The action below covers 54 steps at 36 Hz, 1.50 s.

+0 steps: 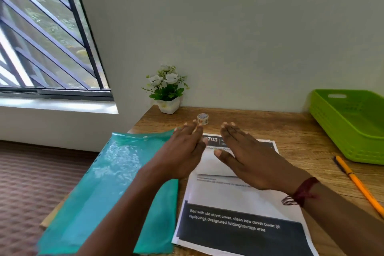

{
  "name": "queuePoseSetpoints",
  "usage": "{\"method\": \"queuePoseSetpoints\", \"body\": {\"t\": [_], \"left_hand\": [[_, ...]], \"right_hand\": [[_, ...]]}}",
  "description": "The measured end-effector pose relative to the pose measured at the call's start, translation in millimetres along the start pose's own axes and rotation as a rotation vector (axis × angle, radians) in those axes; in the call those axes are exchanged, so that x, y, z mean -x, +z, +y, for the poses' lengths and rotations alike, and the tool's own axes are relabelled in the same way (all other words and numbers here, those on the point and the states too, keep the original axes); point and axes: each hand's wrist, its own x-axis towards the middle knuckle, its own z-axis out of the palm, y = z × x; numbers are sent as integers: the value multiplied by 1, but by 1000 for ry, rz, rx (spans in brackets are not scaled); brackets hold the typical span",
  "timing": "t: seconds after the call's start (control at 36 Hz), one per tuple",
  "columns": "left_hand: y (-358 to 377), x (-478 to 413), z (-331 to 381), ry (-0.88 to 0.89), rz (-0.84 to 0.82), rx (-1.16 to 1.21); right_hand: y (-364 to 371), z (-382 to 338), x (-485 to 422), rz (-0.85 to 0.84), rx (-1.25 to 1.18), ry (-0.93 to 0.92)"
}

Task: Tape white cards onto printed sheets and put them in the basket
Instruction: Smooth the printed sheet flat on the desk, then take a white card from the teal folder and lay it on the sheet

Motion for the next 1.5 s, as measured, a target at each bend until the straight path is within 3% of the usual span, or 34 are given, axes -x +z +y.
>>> {"method": "queuePoseSetpoints", "body": {"t": [0.31,0.53,0.72,0.97,1.14,1.22,1.31,1.5], "left_hand": [[-26,57,-108,-272,228,24],[-9,81,-153,-489,238,-24],[-1,79,-160,-541,268,21],[5,71,-165,-502,305,-31],[5,69,-167,-567,472,50],[2,69,-165,-622,561,141],[1,70,-162,-622,586,146],[1,72,-161,-582,667,167]], "right_hand": [[22,-51,-92,109,124,-190],[46,-76,-147,183,230,-253],[58,-85,-174,280,301,-259],[61,-70,-205,369,141,-136],[58,-66,-217,462,214,-55],[57,-71,-222,410,267,-46],[59,-80,-228,362,105,-44],[55,-86,-235,70,60,-58]]}}
